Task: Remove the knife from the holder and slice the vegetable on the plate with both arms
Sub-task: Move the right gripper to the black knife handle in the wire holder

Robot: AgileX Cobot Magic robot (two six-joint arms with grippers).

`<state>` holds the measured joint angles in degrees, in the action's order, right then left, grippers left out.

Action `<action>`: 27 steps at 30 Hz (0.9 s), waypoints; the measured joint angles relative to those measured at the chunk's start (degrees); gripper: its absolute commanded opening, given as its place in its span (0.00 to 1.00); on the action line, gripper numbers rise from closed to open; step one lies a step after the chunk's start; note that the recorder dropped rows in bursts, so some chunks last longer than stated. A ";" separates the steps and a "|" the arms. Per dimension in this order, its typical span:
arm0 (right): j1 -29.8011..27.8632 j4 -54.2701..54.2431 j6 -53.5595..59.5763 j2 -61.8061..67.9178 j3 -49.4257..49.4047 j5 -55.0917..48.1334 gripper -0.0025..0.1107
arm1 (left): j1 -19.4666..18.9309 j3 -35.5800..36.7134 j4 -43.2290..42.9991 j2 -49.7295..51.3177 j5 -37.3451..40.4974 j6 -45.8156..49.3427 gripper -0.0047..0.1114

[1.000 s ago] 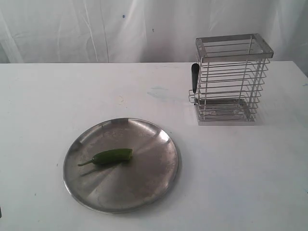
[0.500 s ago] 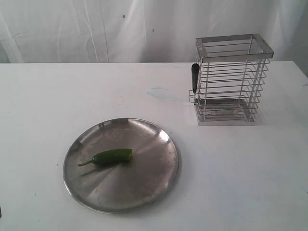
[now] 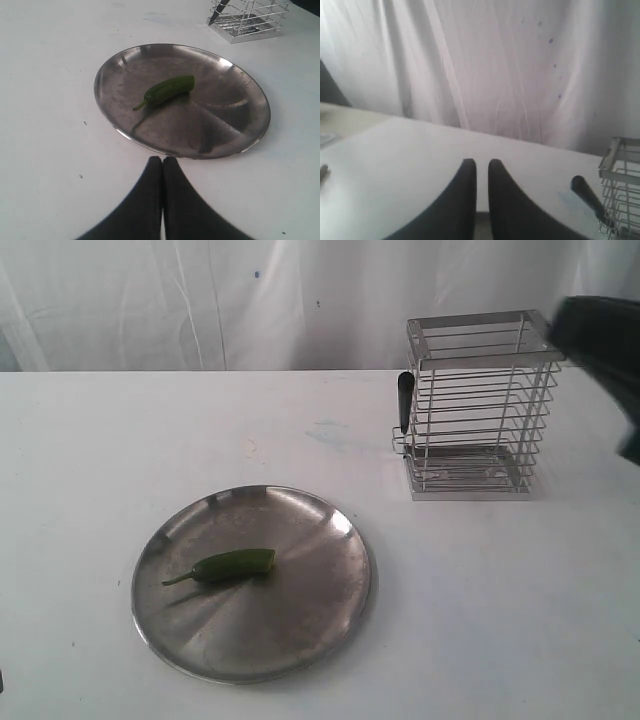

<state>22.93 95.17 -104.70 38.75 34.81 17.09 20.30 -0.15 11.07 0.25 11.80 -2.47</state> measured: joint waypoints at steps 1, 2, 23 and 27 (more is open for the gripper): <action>0.00 1.16 -0.43 3.92 1.83 0.45 0.24 | 0.00 0.00 0.00 0.00 0.00 0.00 0.04; 0.00 2.15 -0.45 7.53 3.35 0.60 0.28 | 0.00 0.00 0.00 0.00 0.00 0.00 0.04; 0.00 3.45 5.06 23.56 4.74 -27.17 0.38 | 0.00 0.00 0.00 0.00 0.00 0.00 0.04; 0.00 -20.25 28.41 23.56 2.62 -25.61 0.38 | 0.00 0.00 0.00 0.00 0.00 0.00 0.04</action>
<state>22.93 74.92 -76.28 62.30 37.43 -8.52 20.30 -0.15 11.07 0.25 11.80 -2.47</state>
